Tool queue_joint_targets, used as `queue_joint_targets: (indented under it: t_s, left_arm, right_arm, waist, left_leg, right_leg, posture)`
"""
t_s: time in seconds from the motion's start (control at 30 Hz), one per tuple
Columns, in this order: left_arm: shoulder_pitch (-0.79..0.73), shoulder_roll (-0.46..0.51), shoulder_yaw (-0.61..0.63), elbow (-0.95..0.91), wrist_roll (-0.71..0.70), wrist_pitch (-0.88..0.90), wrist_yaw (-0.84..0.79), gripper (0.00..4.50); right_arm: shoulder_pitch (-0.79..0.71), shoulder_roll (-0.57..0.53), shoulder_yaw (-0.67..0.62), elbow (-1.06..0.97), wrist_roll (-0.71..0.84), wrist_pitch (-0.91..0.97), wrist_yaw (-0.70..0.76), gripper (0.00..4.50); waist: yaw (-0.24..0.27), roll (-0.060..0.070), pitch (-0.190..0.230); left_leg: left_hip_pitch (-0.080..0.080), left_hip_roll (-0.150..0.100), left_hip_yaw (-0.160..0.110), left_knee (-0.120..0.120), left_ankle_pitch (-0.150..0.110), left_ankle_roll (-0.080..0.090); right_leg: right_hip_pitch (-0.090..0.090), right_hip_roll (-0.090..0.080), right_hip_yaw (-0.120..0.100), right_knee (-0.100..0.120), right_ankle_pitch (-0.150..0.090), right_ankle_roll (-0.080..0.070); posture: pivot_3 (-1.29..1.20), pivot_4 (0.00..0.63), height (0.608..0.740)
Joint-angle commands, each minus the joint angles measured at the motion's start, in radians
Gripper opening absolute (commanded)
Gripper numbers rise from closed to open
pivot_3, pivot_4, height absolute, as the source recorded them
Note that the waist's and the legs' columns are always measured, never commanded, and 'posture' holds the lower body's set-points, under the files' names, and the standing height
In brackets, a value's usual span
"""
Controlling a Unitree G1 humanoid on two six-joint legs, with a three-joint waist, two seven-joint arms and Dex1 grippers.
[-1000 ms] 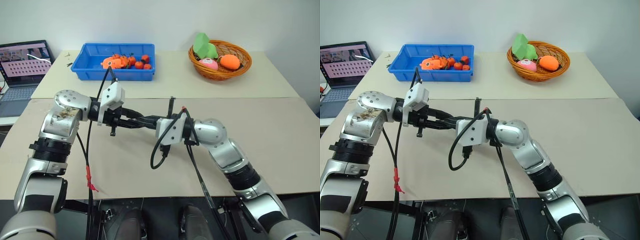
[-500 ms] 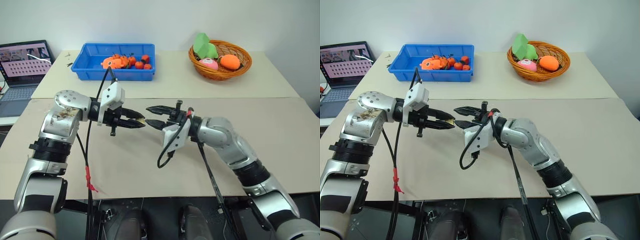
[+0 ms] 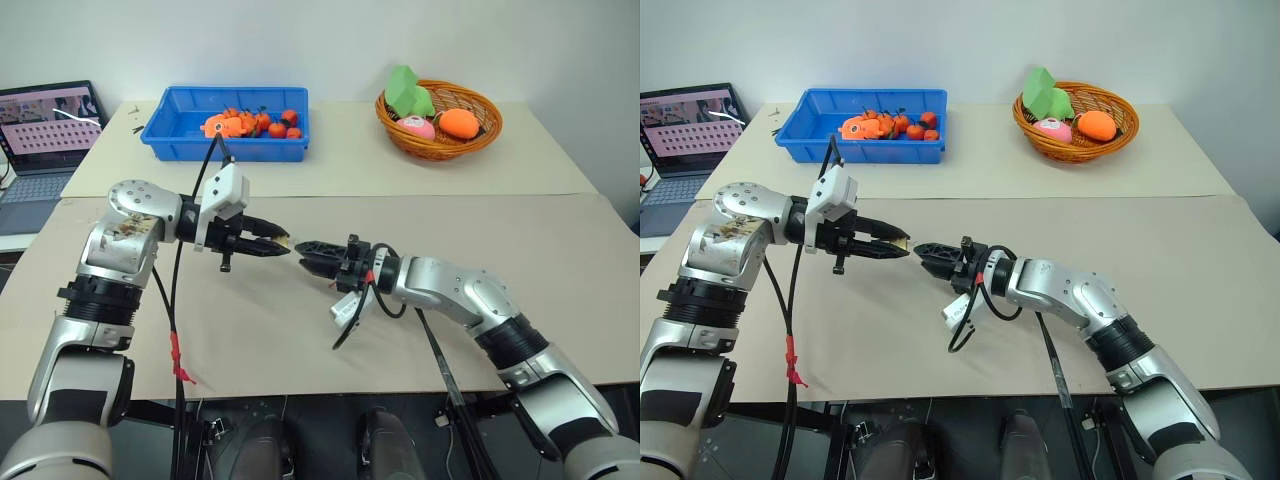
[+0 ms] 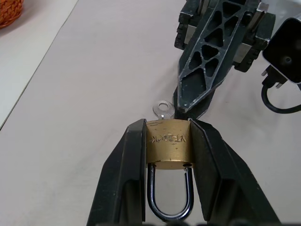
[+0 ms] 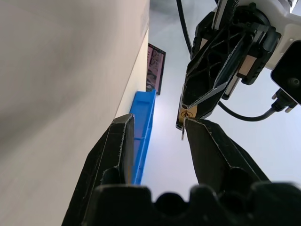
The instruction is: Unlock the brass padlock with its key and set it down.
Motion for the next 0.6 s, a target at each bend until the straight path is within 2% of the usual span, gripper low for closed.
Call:
queue_joint_targets:
  t_s: [0.03, 0.17, 0.27, 0.6]
  left_arm:
    - [-0.025, 0.017, 0.021, -0.026, -0.011, -0.005, -0.003, 0.86]
    - [-0.022, 0.020, 0.022, -0.031, -0.012, -0.002, -0.002, 0.86]
    - [-0.020, 0.021, 0.022, -0.034, -0.014, -0.001, -0.001, 0.86]
    - [-0.023, 0.016, 0.020, -0.028, -0.013, -0.005, 0.000, 0.86]
  right_arm:
    - [-0.029, 0.002, -0.019, -0.005, 0.004, 0.008, -0.037, 2.15]
    - [-0.029, 0.003, -0.030, -0.012, 0.030, 0.013, -0.033, 2.15]
    - [-0.035, 0.010, -0.020, -0.015, 0.017, 0.019, -0.030, 2.82]
    - [-0.083, 0.071, 0.017, 0.044, 0.000, 0.039, -0.028, 2.82]
  waist:
    - [0.000, 0.000, 0.000]
    - [0.000, 0.000, 0.000]
    - [0.000, 0.000, 0.000]
    - [-0.001, 0.000, 0.000]
  left_leg:
    - [0.000, 0.000, 0.000, 0.000, 0.000, 0.000]
    - [-0.001, 0.000, 0.000, 0.000, 0.000, 0.000]
    - [0.000, 0.000, 0.000, 0.000, 0.000, 0.000]
    - [-0.001, 0.000, -0.001, 0.000, 0.000, 0.000]
  right_leg:
    - [0.000, 0.000, 0.000, 0.000, 0.000, 0.000]
    - [0.000, 0.000, 0.000, 0.000, 0.000, 0.000]
    - [0.000, 0.000, 0.000, 0.000, 0.000, 0.000]
    - [0.000, 0.000, 0.000, 0.000, 0.000, 0.000]
  posture:
    - [0.00, 0.150, 0.664]
    - [0.00, 0.150, 0.664]
    - [0.00, 0.150, 0.664]
    - [0.00, 0.150, 0.664]
